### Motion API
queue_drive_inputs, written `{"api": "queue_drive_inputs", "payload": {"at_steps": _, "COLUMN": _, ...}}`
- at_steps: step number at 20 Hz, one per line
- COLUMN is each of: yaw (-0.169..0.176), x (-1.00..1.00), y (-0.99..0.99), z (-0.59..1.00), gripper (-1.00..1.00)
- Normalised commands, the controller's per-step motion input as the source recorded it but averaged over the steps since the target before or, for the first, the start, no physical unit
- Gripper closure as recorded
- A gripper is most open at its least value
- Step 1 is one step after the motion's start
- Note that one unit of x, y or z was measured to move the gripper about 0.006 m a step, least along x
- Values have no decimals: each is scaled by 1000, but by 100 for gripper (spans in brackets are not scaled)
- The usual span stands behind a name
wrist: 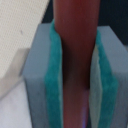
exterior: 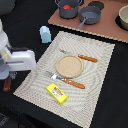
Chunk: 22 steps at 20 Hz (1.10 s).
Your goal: Interact with the objects in diverse but meaningful ways.
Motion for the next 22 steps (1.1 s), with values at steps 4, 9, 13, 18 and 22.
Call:
{"api": "queue_drive_inputs", "payload": {"at_steps": 4, "yaw": 82, "x": -571, "y": 628, "z": -21, "gripper": 100}}
{"api": "queue_drive_inputs", "payload": {"at_steps": 9, "yaw": 110, "x": -393, "y": 627, "z": -128, "gripper": 100}}
{"api": "queue_drive_inputs", "payload": {"at_steps": 13, "yaw": 98, "x": 24, "y": 721, "z": -90, "gripper": 100}}
{"api": "queue_drive_inputs", "payload": {"at_steps": 18, "yaw": 55, "x": 339, "y": 734, "z": -42, "gripper": 100}}
{"api": "queue_drive_inputs", "payload": {"at_steps": 22, "yaw": 51, "x": 335, "y": 719, "z": -97, "gripper": 100}}
